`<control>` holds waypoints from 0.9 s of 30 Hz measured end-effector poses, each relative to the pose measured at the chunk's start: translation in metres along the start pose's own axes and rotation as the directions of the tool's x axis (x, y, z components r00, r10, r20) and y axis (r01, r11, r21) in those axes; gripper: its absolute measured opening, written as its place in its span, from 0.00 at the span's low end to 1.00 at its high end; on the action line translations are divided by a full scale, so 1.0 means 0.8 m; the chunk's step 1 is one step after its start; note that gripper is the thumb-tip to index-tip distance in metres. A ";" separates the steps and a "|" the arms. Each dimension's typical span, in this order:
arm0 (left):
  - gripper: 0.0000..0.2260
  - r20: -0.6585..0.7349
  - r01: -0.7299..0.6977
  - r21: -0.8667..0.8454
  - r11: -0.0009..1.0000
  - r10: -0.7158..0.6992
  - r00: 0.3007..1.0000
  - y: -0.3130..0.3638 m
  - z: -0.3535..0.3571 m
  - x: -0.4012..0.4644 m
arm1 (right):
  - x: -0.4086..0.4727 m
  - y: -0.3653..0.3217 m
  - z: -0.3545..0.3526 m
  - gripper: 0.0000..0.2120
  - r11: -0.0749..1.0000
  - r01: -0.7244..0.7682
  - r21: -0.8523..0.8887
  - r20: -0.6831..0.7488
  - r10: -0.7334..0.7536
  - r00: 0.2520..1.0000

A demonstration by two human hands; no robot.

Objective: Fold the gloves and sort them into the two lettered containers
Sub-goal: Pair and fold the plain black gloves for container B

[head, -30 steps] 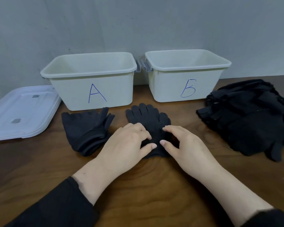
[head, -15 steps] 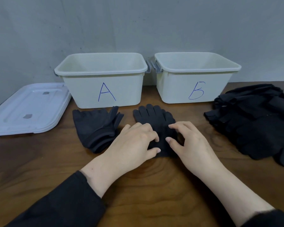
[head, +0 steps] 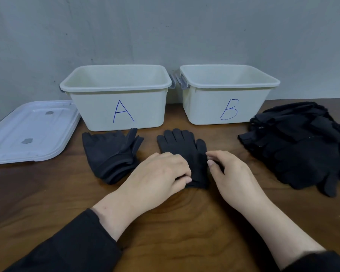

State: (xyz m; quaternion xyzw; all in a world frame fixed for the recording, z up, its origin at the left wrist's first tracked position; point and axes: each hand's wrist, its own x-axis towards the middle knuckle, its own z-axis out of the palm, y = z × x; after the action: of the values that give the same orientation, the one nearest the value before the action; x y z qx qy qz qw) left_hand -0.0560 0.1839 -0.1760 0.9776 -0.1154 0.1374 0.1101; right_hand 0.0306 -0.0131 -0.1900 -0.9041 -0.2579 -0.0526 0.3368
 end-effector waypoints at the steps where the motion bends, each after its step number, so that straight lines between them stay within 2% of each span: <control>1: 0.14 0.030 -0.011 0.001 1.000 0.011 0.999 0.001 0.001 -0.001 | 0.000 0.000 0.000 0.15 1.000 0.006 0.004 -0.010 -0.006 1.000; 3: 0.17 0.009 0.014 -0.024 1.000 -0.014 1.000 0.001 0.000 -0.002 | -0.001 0.000 -0.001 0.15 0.999 0.033 -0.007 -0.019 -0.034 0.999; 5: 0.15 -0.120 0.086 -0.035 0.996 -0.090 0.989 -0.003 0.000 -0.002 | -0.002 -0.005 -0.004 0.16 0.995 0.086 -0.040 -0.002 -0.086 0.996; 7: 0.12 -0.243 0.208 0.011 0.978 -0.200 0.949 -0.011 -0.001 0.001 | -0.002 -0.011 -0.004 0.17 0.985 0.158 -0.061 0.036 -0.156 0.987; 8: 0.12 -0.249 0.275 0.042 0.960 -0.257 0.934 -0.015 0.000 0.002 | -0.003 -0.014 -0.003 0.18 0.981 0.182 -0.063 0.058 -0.179 0.982; 11: 0.17 -0.131 0.407 0.116 0.906 -0.392 0.910 -0.018 0.005 0.007 | -0.001 -0.016 0.006 0.20 0.984 0.158 -0.082 0.074 -0.152 0.986; 18: 0.16 -0.195 0.477 0.085 0.875 -0.455 0.869 -0.005 0.022 0.031 | 0.003 -0.008 0.011 0.20 0.986 0.108 -0.130 0.115 -0.093 0.989; 22: 0.18 -0.165 0.515 -0.005 0.857 -0.508 0.845 -0.005 0.028 0.040 | 0.002 -0.013 0.014 0.20 0.985 0.114 -0.127 0.122 -0.098 0.988; 24: 0.18 -0.175 0.501 -0.026 0.865 -0.497 0.850 -0.006 0.026 0.041 | 0.003 -0.013 0.014 0.20 0.986 0.110 -0.123 0.122 -0.095 0.988; 27: 0.16 -0.288 0.454 0.069 0.888 -0.418 0.862 -0.012 0.017 0.033 | 0.003 -0.017 0.018 0.20 0.986 0.116 -0.121 0.137 -0.099 0.986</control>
State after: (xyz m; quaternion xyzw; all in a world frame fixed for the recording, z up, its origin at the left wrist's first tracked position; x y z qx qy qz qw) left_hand -0.0255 0.1845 -0.1826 0.9560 0.1344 0.2461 0.0864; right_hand 0.0248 0.0057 -0.1921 -0.9100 -0.3240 -0.0280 0.2572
